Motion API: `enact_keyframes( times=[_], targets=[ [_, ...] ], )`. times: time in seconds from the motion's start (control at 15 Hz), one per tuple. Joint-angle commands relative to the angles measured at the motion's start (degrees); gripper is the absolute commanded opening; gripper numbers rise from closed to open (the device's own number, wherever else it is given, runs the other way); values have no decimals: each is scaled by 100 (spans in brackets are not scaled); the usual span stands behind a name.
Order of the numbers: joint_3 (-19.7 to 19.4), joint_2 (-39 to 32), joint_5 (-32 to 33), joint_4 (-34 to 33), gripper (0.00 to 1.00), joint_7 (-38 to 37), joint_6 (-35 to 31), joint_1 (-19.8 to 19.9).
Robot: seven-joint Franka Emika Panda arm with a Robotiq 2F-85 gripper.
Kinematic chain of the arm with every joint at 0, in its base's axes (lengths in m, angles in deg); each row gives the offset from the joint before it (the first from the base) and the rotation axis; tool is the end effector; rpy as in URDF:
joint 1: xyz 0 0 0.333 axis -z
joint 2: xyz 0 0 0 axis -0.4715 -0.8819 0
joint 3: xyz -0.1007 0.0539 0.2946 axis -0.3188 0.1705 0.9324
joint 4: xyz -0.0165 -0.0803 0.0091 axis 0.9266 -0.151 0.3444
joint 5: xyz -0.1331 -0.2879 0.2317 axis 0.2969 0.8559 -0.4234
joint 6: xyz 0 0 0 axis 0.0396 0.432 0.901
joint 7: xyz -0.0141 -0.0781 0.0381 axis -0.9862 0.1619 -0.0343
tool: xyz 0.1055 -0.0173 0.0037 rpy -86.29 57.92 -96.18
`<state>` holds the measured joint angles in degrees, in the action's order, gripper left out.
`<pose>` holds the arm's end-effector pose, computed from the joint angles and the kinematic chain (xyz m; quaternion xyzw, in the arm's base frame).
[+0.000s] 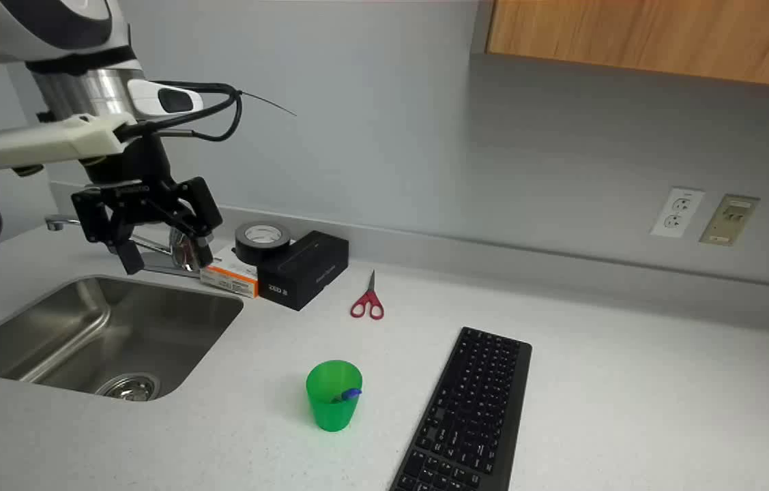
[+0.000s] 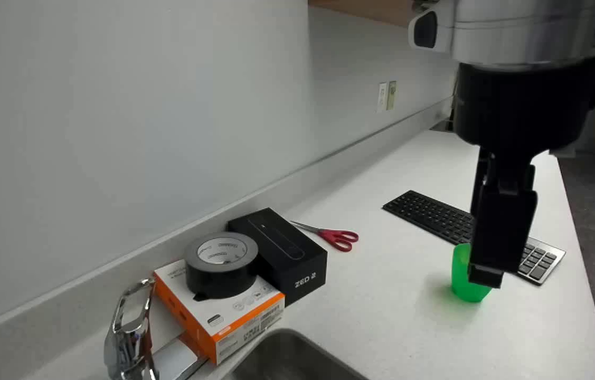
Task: Remove the marker from the green cup
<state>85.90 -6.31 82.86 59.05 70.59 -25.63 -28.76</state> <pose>0.4473 0.1050 0.4602 0.9921 0.0335 -0.0347 0.1162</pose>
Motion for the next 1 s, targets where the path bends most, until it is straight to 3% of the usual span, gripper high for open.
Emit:
enact_keyframes(
  times=[0.0, 0.4, 0.73, 0.93],
  targets=[
    [-165, -19, 42, -11, 100, -37, 17, -181],
    [-258, 25, 49, 42, 100, 106, -20, -174],
    [-862, 249, 112, 333, 100, 763, -97, 48],
    [-1231, 254, 537, 485, 100, 941, -172, 300]
  ],
)
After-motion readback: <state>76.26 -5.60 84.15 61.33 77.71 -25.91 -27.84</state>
